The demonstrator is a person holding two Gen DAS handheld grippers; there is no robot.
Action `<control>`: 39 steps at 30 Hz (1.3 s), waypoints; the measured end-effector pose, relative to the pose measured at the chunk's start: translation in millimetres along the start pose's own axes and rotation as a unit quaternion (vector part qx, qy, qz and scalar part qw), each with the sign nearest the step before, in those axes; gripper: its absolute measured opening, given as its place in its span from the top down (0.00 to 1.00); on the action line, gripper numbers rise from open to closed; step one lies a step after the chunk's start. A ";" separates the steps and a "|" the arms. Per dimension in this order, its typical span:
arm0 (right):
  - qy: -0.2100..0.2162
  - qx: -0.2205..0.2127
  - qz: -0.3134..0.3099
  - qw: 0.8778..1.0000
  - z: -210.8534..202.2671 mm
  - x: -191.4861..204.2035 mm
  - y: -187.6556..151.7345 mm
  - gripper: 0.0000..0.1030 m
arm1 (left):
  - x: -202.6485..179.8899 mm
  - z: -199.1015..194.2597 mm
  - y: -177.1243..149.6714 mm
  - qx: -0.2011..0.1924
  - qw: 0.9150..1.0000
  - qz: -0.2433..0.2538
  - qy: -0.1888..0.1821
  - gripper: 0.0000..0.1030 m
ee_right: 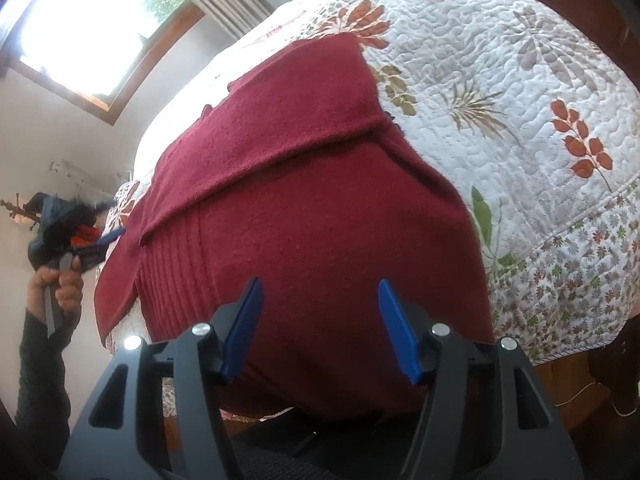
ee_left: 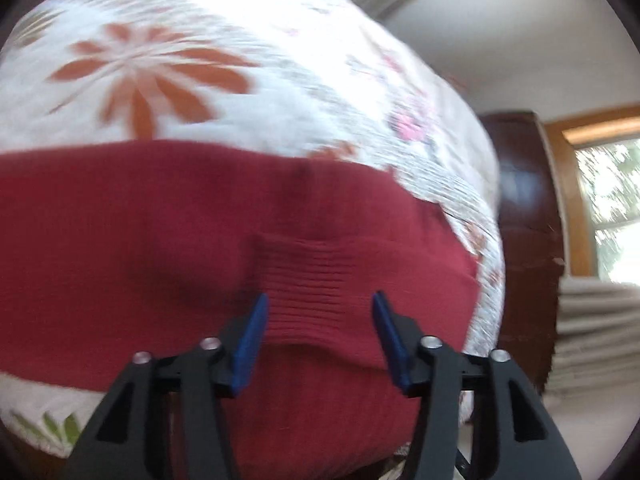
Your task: Fold small clothes
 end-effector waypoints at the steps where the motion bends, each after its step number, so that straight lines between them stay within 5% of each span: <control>1: 0.000 -0.001 -0.006 1.000 -0.4 3.3 0.1 0.42 | -4.7 6.5 0.2 0.005 1.000 0.005 -0.004 0.39; 8: 0.001 -0.023 -0.022 0.999 -13.3 13.7 4.6 0.39 | 11.5 52.0 -6.9 0.040 0.999 -0.030 -0.002 0.43; 11: 0.006 -0.021 -0.008 1.000 -15.0 7.6 9.1 0.38 | 22.0 33.0 -6.7 0.018 0.999 -0.035 0.002 0.41; 15: 0.014 0.000 0.004 1.000 -6.3 5.3 14.5 0.38 | 65.9 -24.6 -17.8 -0.058 0.993 -0.105 -0.005 0.26; 19: 0.021 0.015 -0.026 0.999 3.7 24.6 15.1 0.38 | 131.1 -109.2 -59.4 -0.156 0.968 -0.194 -0.008 0.23; 23: 0.031 0.041 -0.065 0.997 19.3 55.3 10.5 0.38 | 209.9 -190.3 -116.8 -0.251 0.928 -0.275 0.021 0.18; 30: 0.044 0.061 -0.134 0.988 27.6 105.9 -3.3 0.36 | 306.5 -245.8 -169.5 -0.324 0.862 -0.390 0.005 0.17; 33: 0.044 0.061 -0.145 0.987 25.3 113.5 -9.6 0.35 | 338.3 -252.3 -172.6 -0.338 0.845 -0.415 -0.010 0.17; 39: 0.030 0.055 -0.131 0.989 19.5 105.7 -18.4 0.35 | 383.1 -236.0 -170.8 -0.317 0.842 -0.436 0.003 0.18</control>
Point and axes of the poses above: each gripper's, at about its wrist camera, not at the fingertips, and z roughly the way its jaws point, x to its left, y to its top, the point moved 6 cm from there along z, roughly the way its jaws point, and after that the axes turned 8 degrees about z, right-handed, at the moved point
